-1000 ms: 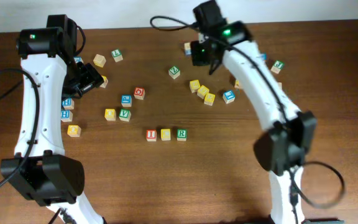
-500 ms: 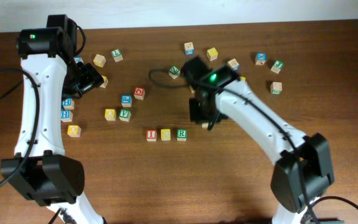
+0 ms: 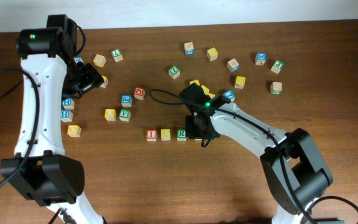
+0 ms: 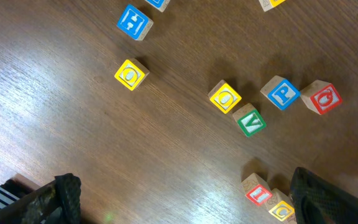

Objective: Spell out ICRA
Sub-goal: 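Carry the red A block and set it right of the R block, then release the A block and raise the right gripper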

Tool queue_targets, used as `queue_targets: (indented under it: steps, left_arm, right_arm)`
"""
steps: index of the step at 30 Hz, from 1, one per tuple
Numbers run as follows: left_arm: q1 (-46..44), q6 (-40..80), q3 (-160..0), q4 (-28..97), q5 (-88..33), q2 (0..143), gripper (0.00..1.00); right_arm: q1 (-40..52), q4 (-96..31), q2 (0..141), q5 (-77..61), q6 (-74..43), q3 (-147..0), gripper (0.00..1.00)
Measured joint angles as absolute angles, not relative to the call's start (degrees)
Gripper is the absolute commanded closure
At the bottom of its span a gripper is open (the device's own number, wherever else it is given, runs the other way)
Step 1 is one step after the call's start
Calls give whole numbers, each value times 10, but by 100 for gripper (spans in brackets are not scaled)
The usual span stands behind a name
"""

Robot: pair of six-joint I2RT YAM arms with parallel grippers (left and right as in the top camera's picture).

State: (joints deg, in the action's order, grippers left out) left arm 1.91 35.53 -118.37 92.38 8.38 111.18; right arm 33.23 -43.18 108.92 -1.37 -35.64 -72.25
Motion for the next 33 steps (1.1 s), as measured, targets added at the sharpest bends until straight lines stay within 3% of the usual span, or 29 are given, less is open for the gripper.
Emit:
queue_targets:
  steps: [3, 7, 13, 15, 16, 22, 26, 30, 33]
  left_arm:
    - [19, 355, -1184, 924, 84, 1112, 1]
    - [19, 355, -1184, 924, 84, 1112, 1]
    - [19, 355, -1184, 924, 84, 1112, 1]
    - [19, 355, -1184, 924, 84, 1112, 1]
    - [19, 355, -1184, 924, 84, 1112, 1]
    - [19, 355, -1184, 924, 84, 1112, 1]
    - [19, 355, -1184, 924, 84, 1112, 1]
    - [19, 355, -1184, 924, 84, 1112, 1]
    - [19, 355, -1183, 924, 84, 1112, 1]
  right_arm:
    - [332, -432, 1089, -14, -354, -722, 66]
    - [332, -428, 1089, -15, -338, -722, 76]
    - [332, -427, 1089, -16, -302, -722, 75]
    - [332, -428, 1089, -15, -296, -722, 62]
    - [332, -428, 1089, -16, -293, -722, 60]
    - [332, -454, 1089, -16, -291, -740, 59]
    - [332, -546, 1079, -16, -291, -831, 57]
    - [332, -690, 944, -15, -290, -954, 47]
    - [333, -746, 840, -16, -289, -961, 42]
